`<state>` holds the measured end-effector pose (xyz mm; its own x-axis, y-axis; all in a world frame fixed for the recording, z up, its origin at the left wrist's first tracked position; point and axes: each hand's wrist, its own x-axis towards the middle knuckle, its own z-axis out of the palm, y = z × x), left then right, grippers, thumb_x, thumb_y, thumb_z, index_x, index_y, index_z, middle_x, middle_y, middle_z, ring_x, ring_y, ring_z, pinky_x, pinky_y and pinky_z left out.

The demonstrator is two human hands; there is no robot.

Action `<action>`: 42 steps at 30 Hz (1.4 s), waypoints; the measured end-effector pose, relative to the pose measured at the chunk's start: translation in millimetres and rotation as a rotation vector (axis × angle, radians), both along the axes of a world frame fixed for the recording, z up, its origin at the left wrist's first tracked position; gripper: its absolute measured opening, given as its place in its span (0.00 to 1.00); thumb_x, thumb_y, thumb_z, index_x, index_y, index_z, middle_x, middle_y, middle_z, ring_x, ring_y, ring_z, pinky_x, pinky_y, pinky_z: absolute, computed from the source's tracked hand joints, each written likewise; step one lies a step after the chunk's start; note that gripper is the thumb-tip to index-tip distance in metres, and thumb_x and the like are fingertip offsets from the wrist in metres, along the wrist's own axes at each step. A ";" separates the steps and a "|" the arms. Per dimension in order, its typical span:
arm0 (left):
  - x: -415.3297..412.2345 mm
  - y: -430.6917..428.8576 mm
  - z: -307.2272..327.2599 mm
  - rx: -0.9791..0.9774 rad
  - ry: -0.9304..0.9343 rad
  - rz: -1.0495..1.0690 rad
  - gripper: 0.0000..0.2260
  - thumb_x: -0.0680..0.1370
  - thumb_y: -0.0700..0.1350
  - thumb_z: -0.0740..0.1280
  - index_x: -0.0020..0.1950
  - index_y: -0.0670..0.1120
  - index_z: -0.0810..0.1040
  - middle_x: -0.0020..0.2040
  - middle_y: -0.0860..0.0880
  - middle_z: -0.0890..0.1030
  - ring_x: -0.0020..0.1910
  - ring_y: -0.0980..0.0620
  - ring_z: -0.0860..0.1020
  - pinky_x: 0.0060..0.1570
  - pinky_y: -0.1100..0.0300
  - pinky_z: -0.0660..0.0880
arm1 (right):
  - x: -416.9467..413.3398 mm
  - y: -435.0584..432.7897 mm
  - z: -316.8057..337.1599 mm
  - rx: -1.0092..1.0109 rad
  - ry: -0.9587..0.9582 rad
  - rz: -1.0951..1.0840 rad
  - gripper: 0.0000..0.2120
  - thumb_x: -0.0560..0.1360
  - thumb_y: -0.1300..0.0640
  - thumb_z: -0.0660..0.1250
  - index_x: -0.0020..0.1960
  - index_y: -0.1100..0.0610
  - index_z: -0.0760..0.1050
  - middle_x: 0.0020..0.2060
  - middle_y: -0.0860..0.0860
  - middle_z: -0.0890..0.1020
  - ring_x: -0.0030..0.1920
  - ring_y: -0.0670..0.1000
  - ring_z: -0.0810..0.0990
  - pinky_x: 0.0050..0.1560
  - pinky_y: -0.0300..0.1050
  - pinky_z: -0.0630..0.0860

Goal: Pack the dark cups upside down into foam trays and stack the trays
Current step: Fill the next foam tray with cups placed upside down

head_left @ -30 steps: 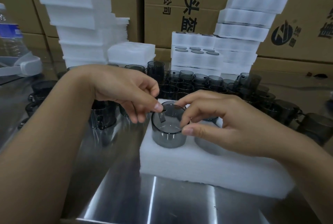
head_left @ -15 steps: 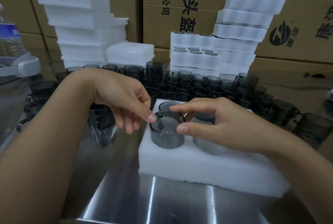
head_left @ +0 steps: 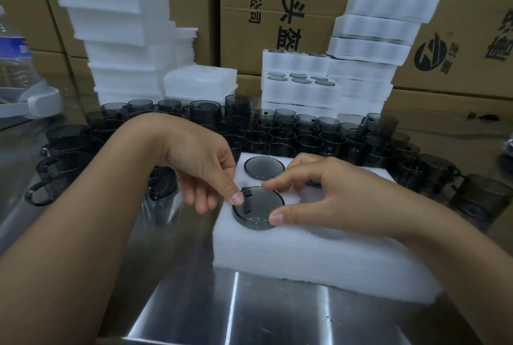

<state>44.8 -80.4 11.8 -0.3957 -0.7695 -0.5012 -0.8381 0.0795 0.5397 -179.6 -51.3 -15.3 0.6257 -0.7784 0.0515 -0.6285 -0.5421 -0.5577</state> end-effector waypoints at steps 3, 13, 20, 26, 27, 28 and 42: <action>-1.9 0.5 0.9 0.002 -0.021 0.013 0.13 0.59 0.53 0.75 0.31 0.46 0.76 0.32 0.48 0.82 0.31 0.53 0.82 0.29 0.65 0.76 | 0.8 0.8 0.4 -0.004 0.016 -0.004 0.26 0.56 0.32 0.68 0.54 0.37 0.79 0.47 0.33 0.73 0.51 0.35 0.73 0.50 0.28 0.68; -2.3 3.8 5.8 -0.149 0.050 -0.066 0.15 0.61 0.54 0.76 0.28 0.52 0.71 0.25 0.51 0.73 0.23 0.56 0.70 0.24 0.66 0.67 | -1.4 -4.2 -0.4 -0.006 0.003 0.023 0.26 0.56 0.30 0.66 0.53 0.33 0.77 0.47 0.31 0.71 0.50 0.33 0.73 0.48 0.28 0.67; -29.9 -0.2 -4.8 -0.342 0.413 -0.030 0.16 0.74 0.44 0.72 0.29 0.52 0.70 0.24 0.54 0.67 0.22 0.57 0.62 0.22 0.69 0.59 | -22.5 -12.6 19.4 -0.088 -0.171 -0.093 0.07 0.71 0.44 0.68 0.48 0.41 0.81 0.39 0.37 0.83 0.39 0.38 0.81 0.42 0.35 0.77; -51.0 -2.2 -20.7 -0.395 0.412 -0.065 0.15 0.74 0.47 0.72 0.30 0.52 0.70 0.26 0.54 0.66 0.25 0.55 0.61 0.25 0.67 0.60 | -78.1 -45.5 29.2 -0.447 0.252 -0.821 0.12 0.75 0.58 0.61 0.54 0.49 0.79 0.53 0.52 0.80 0.50 0.55 0.75 0.47 0.47 0.72; -51.8 -2.6 -21.9 -0.403 0.394 -0.070 0.15 0.74 0.48 0.72 0.30 0.53 0.70 0.26 0.55 0.66 0.25 0.55 0.61 0.26 0.67 0.61 | -88.6 -51.4 28.9 -0.390 0.356 -0.904 0.14 0.75 0.58 0.60 0.58 0.52 0.77 0.58 0.55 0.77 0.53 0.59 0.74 0.51 0.49 0.73; -52.0 -2.9 -22.6 -0.410 0.387 -0.074 0.15 0.73 0.48 0.72 0.30 0.53 0.70 0.26 0.55 0.66 0.26 0.55 0.61 0.26 0.67 0.61 | -97.9 -56.4 28.1 -0.309 0.444 -0.979 0.15 0.76 0.58 0.60 0.62 0.54 0.74 0.61 0.58 0.73 0.58 0.61 0.72 0.56 0.53 0.71; -52.1 -1.2 -21.6 -0.394 0.366 -0.062 0.15 0.73 0.48 0.72 0.30 0.53 0.71 0.26 0.55 0.66 0.26 0.56 0.61 0.26 0.64 0.59 | -138.5 -80.7 7.9 0.000 0.619 -1.133 0.08 0.74 0.61 0.63 0.51 0.63 0.71 0.54 0.61 0.75 0.50 0.60 0.75 0.53 0.51 0.75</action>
